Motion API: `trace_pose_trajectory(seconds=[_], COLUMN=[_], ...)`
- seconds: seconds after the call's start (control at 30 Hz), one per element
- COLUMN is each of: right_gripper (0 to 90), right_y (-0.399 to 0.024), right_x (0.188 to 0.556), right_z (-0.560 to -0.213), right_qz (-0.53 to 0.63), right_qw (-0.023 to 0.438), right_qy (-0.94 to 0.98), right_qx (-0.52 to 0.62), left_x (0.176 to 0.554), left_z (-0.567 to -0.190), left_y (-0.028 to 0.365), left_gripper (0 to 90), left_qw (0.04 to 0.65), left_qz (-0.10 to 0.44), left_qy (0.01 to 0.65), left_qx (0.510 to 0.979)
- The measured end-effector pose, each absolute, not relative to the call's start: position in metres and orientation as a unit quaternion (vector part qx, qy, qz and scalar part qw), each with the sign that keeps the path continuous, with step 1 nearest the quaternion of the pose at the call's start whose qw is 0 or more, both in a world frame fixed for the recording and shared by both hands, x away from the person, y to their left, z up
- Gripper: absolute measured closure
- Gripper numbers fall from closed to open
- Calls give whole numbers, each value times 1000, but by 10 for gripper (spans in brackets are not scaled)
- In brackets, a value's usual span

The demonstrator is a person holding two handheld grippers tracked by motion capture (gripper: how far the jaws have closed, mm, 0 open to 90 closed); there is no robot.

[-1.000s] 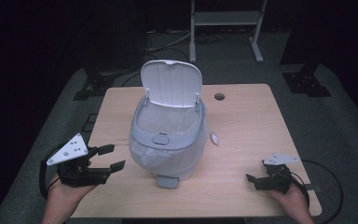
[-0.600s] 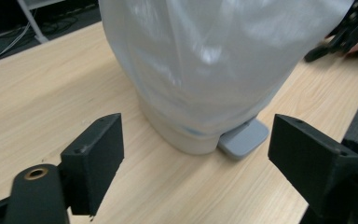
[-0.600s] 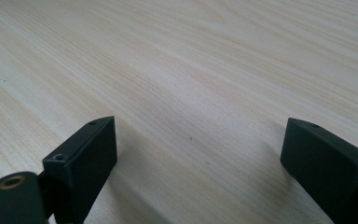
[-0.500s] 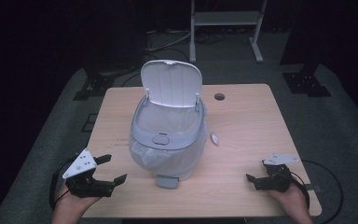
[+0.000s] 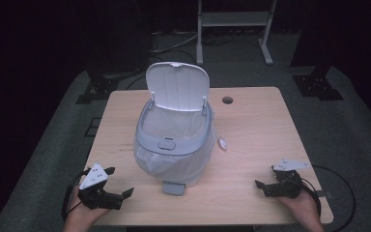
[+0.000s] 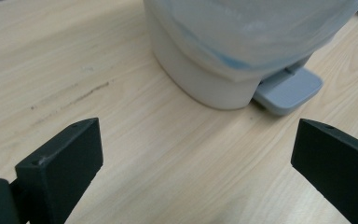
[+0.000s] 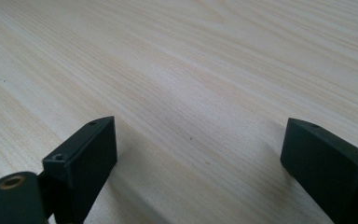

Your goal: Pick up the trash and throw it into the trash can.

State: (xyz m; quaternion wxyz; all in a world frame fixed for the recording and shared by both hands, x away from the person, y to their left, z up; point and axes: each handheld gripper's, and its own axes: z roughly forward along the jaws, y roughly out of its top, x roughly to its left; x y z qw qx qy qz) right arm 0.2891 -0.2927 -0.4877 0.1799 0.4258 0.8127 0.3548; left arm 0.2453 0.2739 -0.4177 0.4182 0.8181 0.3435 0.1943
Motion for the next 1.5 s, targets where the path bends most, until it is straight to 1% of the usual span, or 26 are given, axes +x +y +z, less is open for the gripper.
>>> trace_pose_trajectory(seconds=[0.1, 0.4, 0.57, 0.8, 1.03, 1.2, 1.5], right_gripper=[95, 95, 95, 94, 95, 95, 95], right_y=[-293, -293, -293, -292, -289, -289, -285], right_x=[289, 290, 290, 290, 289, 289, 297], right_z=[-488, -488, -488, -488, -486, -481, -468], right_qz=[355, 354, 354, 354, 347, 352, 366], right_qw=[180, 179, 179, 180, 178, 171, 172], right_qy=[813, 813, 813, 811, 814, 810, 803], right_qx=[426, 425, 425, 429, 431, 437, 439], left_x=[247, 255, 258, 263, 267, 266, 266], left_z=[-423, -454, -463, -479, -484, -484, -484], left_y=[273, 265, 266, 265, 268, 268, 268], left_gripper=[11, 11, 11, 11, 0, 0, 0], left_qw=[415, 374, 363, 339, 355, 355, 356], left_qz=[194, 186, 188, 175, 153, 153, 152], left_qy=[343, 346, 347, 343, 345, 345, 344], left_qx=[820, 840, 844, 858, 855, 855, 855])
